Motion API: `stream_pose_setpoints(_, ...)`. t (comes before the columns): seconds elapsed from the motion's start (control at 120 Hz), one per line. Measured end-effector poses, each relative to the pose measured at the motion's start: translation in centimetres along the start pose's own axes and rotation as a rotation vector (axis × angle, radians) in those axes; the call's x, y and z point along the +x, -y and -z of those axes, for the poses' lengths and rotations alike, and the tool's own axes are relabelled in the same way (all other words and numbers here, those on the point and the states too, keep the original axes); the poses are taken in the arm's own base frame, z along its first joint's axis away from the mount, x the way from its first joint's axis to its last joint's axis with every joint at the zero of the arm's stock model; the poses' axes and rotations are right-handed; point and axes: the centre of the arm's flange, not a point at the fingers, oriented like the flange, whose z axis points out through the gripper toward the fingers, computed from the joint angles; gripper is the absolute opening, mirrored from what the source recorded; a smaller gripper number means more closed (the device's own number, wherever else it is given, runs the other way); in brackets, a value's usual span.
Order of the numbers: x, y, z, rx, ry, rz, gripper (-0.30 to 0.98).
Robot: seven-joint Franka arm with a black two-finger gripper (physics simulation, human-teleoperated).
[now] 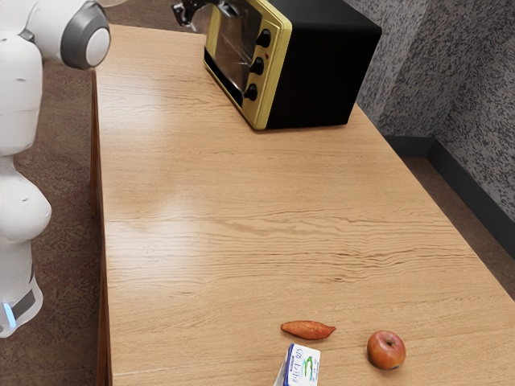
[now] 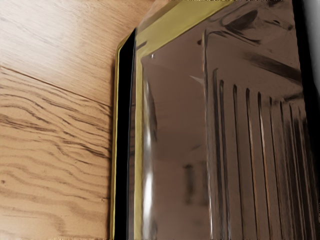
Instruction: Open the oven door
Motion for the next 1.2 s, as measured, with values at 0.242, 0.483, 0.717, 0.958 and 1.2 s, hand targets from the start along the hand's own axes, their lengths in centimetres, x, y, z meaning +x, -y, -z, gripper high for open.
stream_pose_setpoints(0.242,-0.1,1.6,0.0,0.007,0.0,0.019,0.68)
stream_pose_setpoints(0.483,-0.2,2.4,0.8,0.003,-0.01,0.024,0.68)
stream_pose_setpoints(0.717,-0.3,3.6,2.1,0.0,-0.009,0.034,0.68)
stream_pose_setpoints(0.958,-0.3,6.1,2.2,0.016,-0.002,0.055,0.68)
stream_pose_setpoints(1.2,-0.3,8.2,1.7,0.051,-0.011,0.069,0.69)
